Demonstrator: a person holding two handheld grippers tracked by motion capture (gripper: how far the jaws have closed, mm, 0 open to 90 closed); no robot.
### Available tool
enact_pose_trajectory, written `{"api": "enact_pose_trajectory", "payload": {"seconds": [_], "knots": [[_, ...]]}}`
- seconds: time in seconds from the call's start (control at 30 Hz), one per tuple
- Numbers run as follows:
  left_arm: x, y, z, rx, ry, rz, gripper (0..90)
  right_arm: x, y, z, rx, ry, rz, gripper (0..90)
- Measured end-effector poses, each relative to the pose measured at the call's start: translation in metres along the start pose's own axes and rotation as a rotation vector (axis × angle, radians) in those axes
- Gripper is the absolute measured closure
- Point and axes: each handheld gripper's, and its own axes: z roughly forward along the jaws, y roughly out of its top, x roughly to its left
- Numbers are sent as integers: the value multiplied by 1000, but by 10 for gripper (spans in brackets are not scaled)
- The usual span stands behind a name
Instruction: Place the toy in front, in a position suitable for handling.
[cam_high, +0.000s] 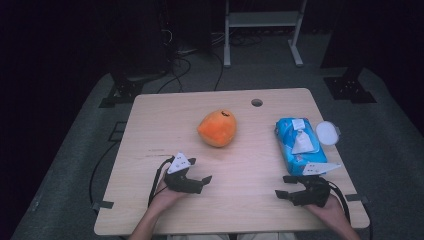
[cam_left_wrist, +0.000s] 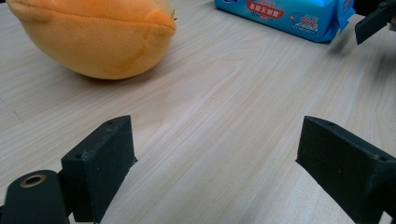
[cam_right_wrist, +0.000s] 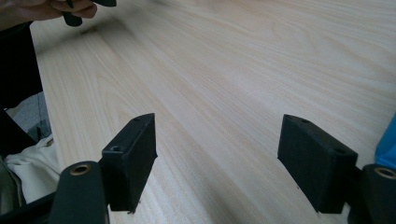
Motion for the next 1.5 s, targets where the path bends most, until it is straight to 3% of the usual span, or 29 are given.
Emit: {"api": "enact_pose_trajectory", "payload": {"seconds": [0.3,0.6,0.77,0.9,1.23,1.5], "knots": [[1,4,-3,-30,10,-22,107,-2,3,3,-8,7,1,268],[22,36,-2,-95,69,-21,107,-2,10,16,11,19,-11,268],[36,59,9,-121,111,-2,107,-1,13,20,21,27,-15,272],[44,68,21,-124,121,-30,107,-1,14,20,19,29,-25,276],[60,91,55,-116,142,-39,106,-2,18,18,8,30,-29,276],[66,98,80,-118,143,-55,106,-1,19,13,-4,23,-32,276]]}}
